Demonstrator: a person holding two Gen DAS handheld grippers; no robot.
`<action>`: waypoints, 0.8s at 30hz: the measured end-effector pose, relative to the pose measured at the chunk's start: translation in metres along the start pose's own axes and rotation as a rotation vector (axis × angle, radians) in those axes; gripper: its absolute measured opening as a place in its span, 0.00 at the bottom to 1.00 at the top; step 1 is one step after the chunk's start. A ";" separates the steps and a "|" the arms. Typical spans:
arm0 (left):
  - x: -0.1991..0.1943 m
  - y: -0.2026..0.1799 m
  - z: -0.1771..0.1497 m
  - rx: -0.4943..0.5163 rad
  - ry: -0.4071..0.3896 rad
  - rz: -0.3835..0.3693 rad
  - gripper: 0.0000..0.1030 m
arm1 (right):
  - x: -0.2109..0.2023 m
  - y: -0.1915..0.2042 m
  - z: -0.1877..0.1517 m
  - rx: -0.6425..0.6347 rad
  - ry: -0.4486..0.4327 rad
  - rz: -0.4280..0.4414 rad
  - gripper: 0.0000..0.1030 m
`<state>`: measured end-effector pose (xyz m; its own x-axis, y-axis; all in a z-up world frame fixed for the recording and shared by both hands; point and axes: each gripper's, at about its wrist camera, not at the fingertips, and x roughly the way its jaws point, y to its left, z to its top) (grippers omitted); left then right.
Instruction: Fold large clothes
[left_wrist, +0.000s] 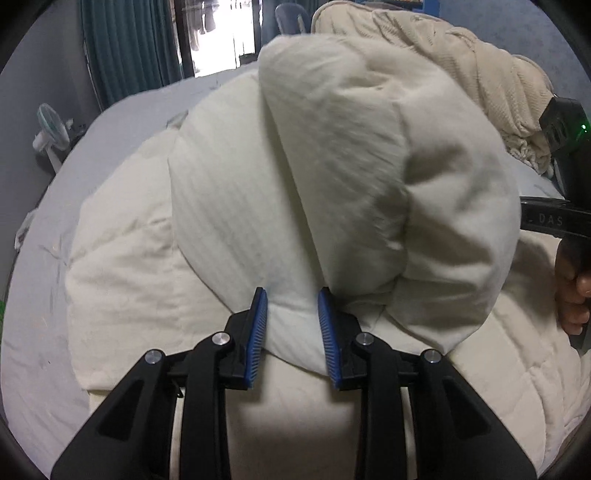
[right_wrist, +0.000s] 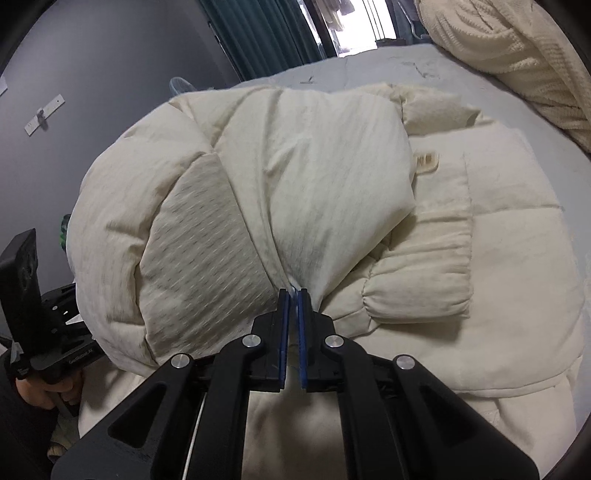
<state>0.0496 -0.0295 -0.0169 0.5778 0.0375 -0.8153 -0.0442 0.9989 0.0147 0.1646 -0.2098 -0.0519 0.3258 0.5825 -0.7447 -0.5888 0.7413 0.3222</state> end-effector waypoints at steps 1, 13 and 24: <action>0.002 -0.001 -0.001 0.006 0.003 0.005 0.24 | 0.003 0.001 0.000 -0.007 0.011 -0.007 0.03; -0.007 -0.004 -0.019 -0.008 -0.040 0.004 0.25 | -0.004 0.005 -0.013 0.001 -0.001 0.011 0.09; -0.056 0.022 -0.031 -0.109 -0.026 -0.087 0.58 | -0.081 -0.009 -0.022 -0.007 -0.053 0.062 0.73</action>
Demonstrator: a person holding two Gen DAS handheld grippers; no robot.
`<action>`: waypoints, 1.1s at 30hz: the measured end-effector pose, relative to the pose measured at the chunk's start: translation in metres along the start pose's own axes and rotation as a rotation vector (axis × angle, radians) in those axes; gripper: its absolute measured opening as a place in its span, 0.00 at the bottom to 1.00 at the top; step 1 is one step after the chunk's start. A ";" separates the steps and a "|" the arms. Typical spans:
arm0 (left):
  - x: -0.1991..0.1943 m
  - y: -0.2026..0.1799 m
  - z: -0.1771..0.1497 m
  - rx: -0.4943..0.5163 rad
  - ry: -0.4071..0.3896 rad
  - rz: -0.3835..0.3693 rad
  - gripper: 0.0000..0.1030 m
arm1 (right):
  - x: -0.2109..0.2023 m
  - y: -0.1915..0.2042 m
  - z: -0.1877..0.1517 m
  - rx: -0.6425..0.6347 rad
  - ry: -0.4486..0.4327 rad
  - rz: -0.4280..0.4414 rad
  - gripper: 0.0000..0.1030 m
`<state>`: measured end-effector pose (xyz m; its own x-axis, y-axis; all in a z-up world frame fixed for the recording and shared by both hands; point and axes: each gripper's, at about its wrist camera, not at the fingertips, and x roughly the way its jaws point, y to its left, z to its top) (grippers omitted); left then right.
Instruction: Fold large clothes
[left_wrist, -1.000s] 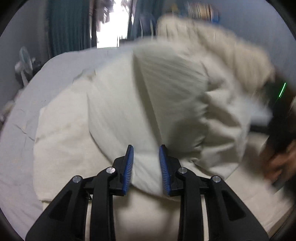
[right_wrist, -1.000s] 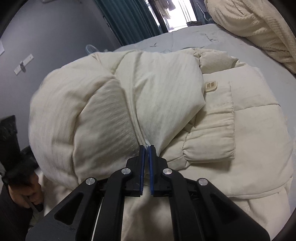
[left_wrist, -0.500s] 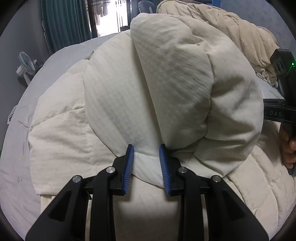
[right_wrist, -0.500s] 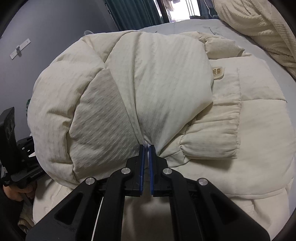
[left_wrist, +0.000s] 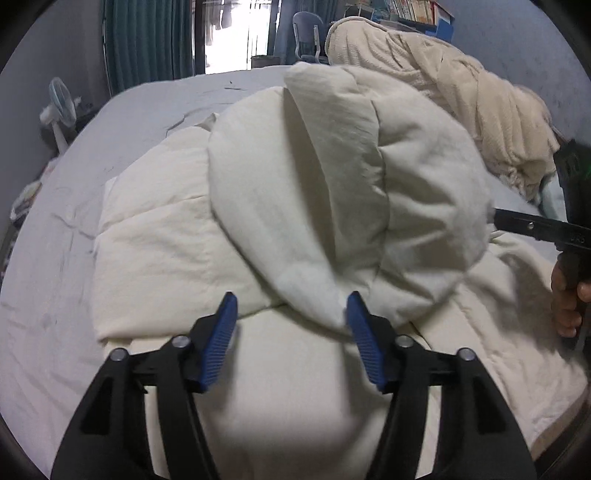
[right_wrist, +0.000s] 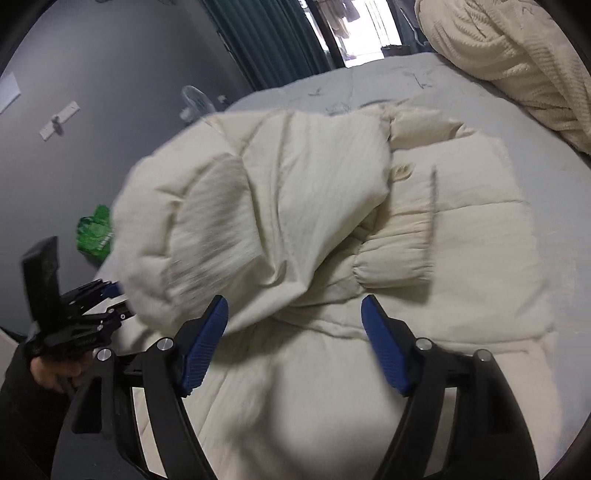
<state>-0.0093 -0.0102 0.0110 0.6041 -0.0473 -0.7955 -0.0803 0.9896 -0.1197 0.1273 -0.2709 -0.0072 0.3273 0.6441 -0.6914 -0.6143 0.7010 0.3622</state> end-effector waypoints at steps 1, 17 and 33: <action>-0.010 0.004 -0.001 -0.006 0.005 -0.030 0.60 | -0.014 -0.007 0.000 -0.002 -0.001 -0.001 0.78; -0.074 0.115 -0.073 -0.360 0.323 -0.138 0.69 | -0.120 -0.111 -0.074 0.147 0.210 0.020 0.85; -0.058 0.077 -0.120 -0.325 0.585 -0.194 0.69 | -0.105 -0.081 -0.102 0.081 0.374 0.202 0.68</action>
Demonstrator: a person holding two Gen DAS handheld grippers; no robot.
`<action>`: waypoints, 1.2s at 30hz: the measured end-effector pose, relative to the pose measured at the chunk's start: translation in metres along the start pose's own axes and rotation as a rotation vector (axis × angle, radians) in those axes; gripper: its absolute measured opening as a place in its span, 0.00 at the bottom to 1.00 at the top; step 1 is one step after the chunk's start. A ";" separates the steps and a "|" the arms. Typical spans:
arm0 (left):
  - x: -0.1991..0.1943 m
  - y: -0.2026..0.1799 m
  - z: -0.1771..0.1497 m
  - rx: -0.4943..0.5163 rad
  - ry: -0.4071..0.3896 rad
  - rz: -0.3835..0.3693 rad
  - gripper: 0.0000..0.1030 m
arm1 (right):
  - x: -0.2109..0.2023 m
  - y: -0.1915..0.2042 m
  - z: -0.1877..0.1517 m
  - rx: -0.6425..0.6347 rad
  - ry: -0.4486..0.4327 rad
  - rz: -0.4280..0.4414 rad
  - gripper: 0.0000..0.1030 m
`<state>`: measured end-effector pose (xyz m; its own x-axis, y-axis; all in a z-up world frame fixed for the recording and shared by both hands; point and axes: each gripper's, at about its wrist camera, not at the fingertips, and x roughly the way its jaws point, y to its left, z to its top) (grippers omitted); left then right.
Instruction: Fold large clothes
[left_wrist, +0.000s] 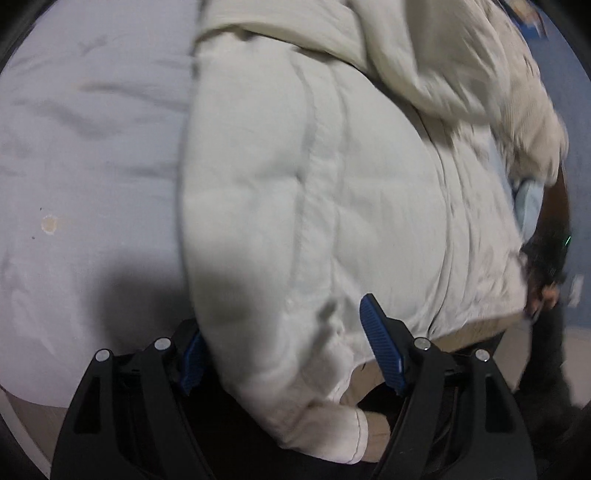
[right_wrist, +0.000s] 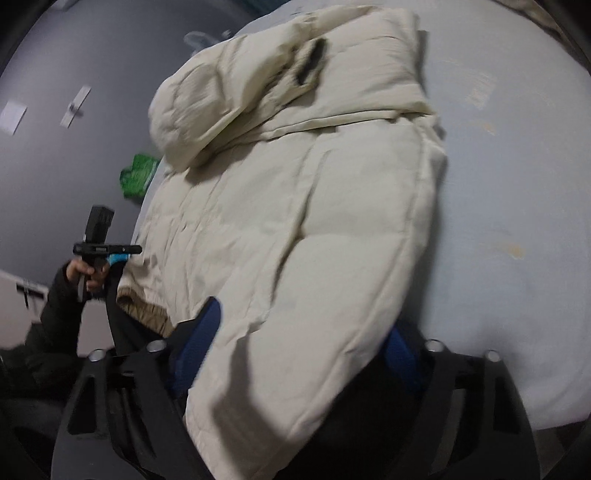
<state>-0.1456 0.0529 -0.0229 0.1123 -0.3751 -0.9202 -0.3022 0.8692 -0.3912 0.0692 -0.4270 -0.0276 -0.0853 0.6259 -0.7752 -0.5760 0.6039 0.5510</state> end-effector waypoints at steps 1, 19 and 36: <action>0.001 -0.006 -0.004 0.025 -0.001 0.007 0.68 | -0.002 0.003 -0.002 -0.019 0.001 -0.001 0.64; -0.067 -0.046 -0.038 0.271 -0.287 -0.067 0.09 | -0.030 0.027 -0.004 -0.091 -0.156 0.120 0.09; -0.169 -0.013 0.056 0.113 -0.696 -0.389 0.09 | -0.055 -0.038 0.107 0.294 -0.656 0.499 0.08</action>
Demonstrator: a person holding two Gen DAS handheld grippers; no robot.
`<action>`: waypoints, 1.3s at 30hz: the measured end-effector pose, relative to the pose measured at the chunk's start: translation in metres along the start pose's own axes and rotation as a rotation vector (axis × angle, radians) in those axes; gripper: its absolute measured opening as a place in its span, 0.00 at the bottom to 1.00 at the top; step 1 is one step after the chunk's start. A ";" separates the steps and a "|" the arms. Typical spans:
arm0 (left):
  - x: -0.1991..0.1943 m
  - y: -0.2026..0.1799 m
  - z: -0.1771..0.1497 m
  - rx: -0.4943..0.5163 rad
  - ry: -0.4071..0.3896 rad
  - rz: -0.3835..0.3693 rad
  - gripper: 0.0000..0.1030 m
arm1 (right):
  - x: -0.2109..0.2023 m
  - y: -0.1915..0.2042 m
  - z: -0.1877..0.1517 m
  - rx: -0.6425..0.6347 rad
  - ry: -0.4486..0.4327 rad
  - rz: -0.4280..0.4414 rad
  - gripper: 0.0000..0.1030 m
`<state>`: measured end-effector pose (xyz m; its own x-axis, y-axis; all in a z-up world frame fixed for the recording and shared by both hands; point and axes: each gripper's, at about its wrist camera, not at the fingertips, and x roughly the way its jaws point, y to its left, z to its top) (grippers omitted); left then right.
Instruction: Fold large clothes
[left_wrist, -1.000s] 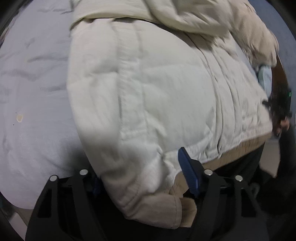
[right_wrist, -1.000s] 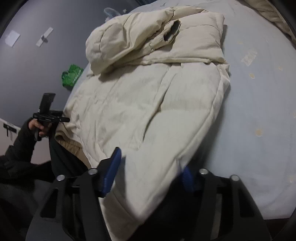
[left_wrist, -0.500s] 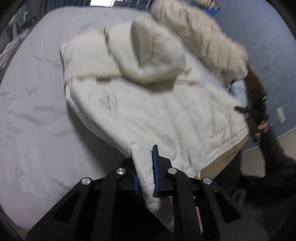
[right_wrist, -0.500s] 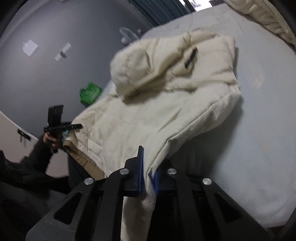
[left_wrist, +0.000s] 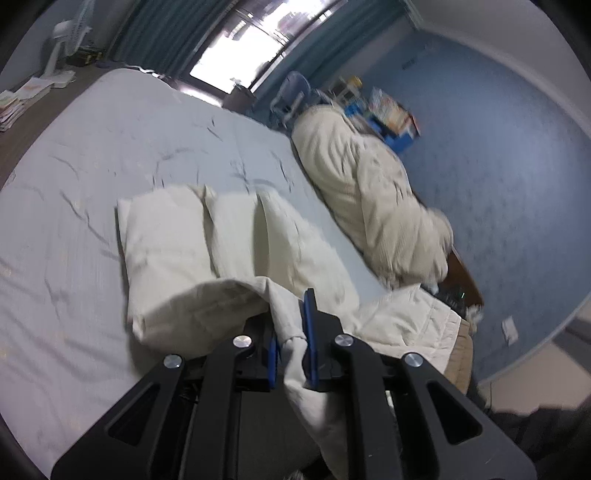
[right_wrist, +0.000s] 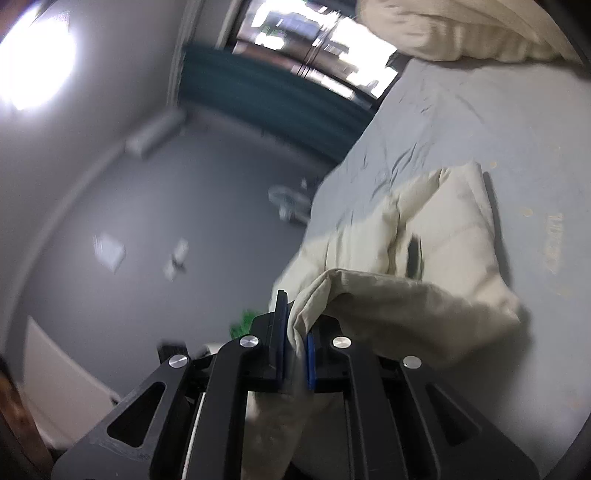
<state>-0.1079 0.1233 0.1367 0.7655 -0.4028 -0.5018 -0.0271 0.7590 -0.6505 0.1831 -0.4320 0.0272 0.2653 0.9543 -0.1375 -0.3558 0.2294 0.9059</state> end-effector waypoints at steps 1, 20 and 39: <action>0.006 0.006 0.009 -0.020 -0.011 0.002 0.09 | 0.008 -0.011 0.009 0.049 -0.032 0.004 0.08; 0.159 0.154 0.094 -0.434 0.014 0.112 0.13 | 0.120 -0.145 0.061 0.411 -0.128 -0.214 0.20; 0.087 -0.009 0.076 0.110 -0.130 0.211 0.69 | 0.111 0.059 0.035 -0.395 -0.078 -0.454 0.80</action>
<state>0.0079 0.1201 0.1422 0.8266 -0.1658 -0.5378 -0.1307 0.8729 -0.4700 0.2227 -0.3191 0.0798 0.5279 0.7310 -0.4324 -0.4935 0.6784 0.5443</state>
